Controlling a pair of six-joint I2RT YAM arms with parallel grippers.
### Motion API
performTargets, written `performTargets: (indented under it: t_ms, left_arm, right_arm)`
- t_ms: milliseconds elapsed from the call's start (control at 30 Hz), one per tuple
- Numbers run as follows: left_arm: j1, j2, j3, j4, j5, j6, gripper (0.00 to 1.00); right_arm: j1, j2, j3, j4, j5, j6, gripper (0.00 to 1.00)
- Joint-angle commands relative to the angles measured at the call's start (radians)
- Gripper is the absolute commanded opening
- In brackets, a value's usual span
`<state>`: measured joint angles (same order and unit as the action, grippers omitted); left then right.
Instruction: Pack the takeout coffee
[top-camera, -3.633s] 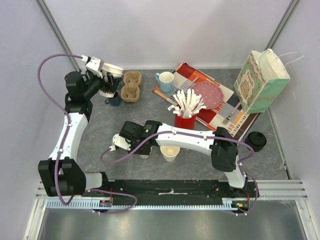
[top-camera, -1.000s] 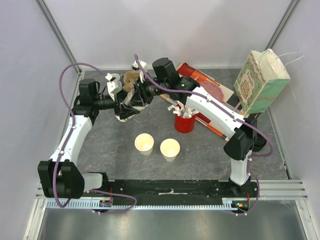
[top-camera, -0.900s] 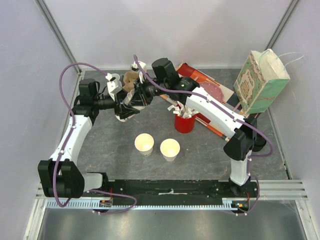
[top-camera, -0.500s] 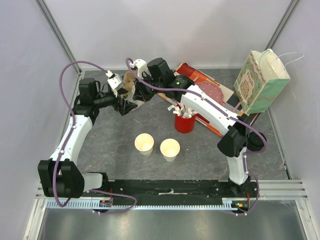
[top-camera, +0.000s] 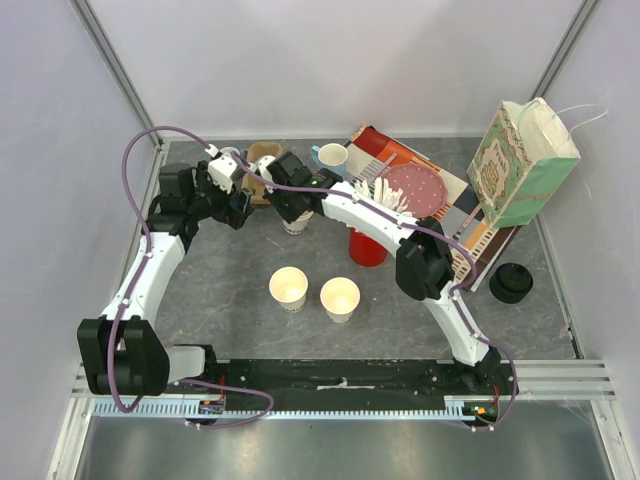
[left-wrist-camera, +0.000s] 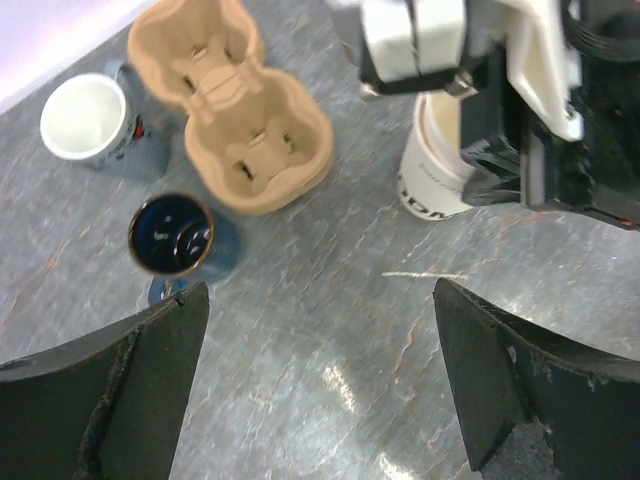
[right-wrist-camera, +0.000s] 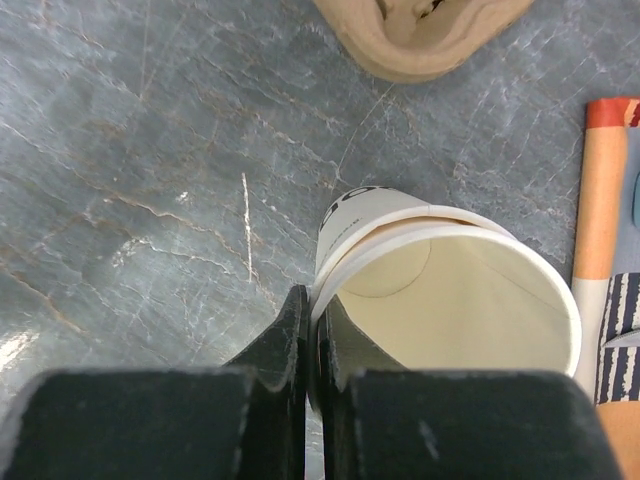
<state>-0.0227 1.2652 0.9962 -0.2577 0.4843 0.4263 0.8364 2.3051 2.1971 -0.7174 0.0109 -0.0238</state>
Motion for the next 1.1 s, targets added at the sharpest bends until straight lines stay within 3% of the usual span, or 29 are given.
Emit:
performTargets:
  t_ms: [0, 133, 167, 200, 300, 400, 567, 767, 1067]
  left_arm:
    - [0.01, -0.03, 0.001, -0.008, -0.096, -0.038, 0.99]
    - [0.012, -0.03, 0.01, -0.017, -0.099, -0.034, 0.99]
    - [0.013, -0.03, 0.016, -0.02, -0.101, -0.034, 0.99]
    - [0.013, -0.03, 0.018, -0.025, -0.099, -0.035, 0.99]
    - [0.013, -0.029, 0.021, -0.034, -0.095, -0.027, 0.99]
    - [0.015, -0.032, 0.021, -0.04, -0.095, -0.021, 0.99]
    - [0.017, -0.038, 0.028, -0.058, -0.087, -0.018, 0.99]
    - [0.018, -0.033, 0.061, -0.095, -0.038, -0.021, 0.99]
    - [0.017, -0.032, 0.084, -0.124, 0.02, -0.029, 0.99]
  right_arm:
    - [0.044, 0.027, 0.059, -0.043, 0.098, -0.08, 0.0]
    - [0.049, 0.025, 0.044, -0.05, 0.08, -0.082, 0.06]
    - [0.049, 0.024, 0.043, -0.05, 0.075, -0.08, 0.11]
    - [0.05, 0.022, 0.038, -0.05, 0.07, -0.077, 0.26]
    - [0.049, 0.008, 0.036, -0.051, 0.055, -0.073, 0.54]
    - [0.049, -0.013, 0.049, -0.05, 0.014, -0.065, 0.65]
    - [0.064, -0.065, 0.081, -0.042, -0.052, -0.064, 0.73]
    - [0.064, -0.216, 0.082, 0.019, -0.101, 0.011, 0.98]
    - [0.018, -0.485, -0.026, 0.0, 0.124, 0.084, 0.98]
